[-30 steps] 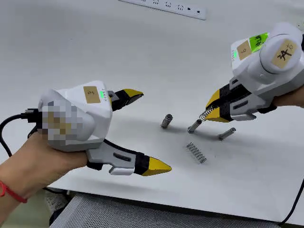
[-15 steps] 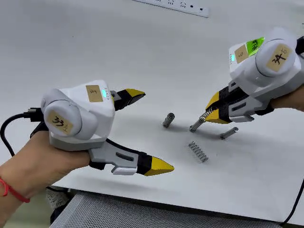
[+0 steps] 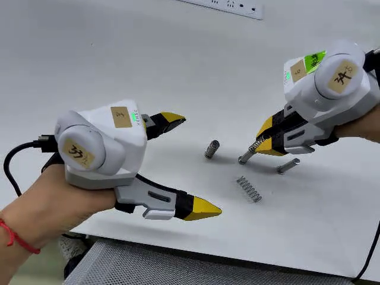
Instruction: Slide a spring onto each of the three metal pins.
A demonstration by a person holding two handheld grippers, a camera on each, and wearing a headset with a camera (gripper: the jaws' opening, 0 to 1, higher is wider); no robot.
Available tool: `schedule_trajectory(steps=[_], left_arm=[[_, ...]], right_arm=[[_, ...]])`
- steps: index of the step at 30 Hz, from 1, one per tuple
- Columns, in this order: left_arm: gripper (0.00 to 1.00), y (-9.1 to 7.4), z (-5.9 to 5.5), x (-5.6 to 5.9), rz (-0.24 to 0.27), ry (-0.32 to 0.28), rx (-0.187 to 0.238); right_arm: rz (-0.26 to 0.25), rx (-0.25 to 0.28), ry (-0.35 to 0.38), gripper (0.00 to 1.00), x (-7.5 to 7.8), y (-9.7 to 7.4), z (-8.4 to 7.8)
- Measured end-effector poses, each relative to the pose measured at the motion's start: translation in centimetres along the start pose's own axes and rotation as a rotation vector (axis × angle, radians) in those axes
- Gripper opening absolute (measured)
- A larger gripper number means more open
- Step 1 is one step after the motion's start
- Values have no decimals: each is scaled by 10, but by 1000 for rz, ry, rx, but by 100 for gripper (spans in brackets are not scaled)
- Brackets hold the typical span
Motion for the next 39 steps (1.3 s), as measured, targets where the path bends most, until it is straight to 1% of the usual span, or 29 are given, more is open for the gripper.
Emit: schedule_trajectory(steps=[8,12,16,24,28,34,39], left_arm=[[98,1,-1,2,-5,-3,2],[98,1,-1,1,-5,-5,2],[98,0,-1,1,-7,-6,3],[98,0,-1,2,-6,-7,6],[98,0,-1,2,-4,-8,7],[97,0,-1,1,-3,-9,7],[97,0,-1,0,-1,-11,8]], right_arm=[[-3,-2,-1,12,2,6,-2],[-4,0,1,12,-2,8,0],[-6,8,5,12,-3,11,1],[-9,0,-1,12,-2,19,-3],[-10,-1,-6,12,-4,21,-1],[-19,-5,-23,12,0,30,-5],[-24,-9,-22,12,-2,33,-4]])
Point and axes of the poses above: the centre of the closed fingertips' face, and the gripper's own axes: y roughly forward along the fingers, x roughly to its right, z roughly out of its top, the point moved 5 cm from there along -y, roughly backward along the fingers, and after that the axes turned 7 degrees about -x, right-handed, at the moved point
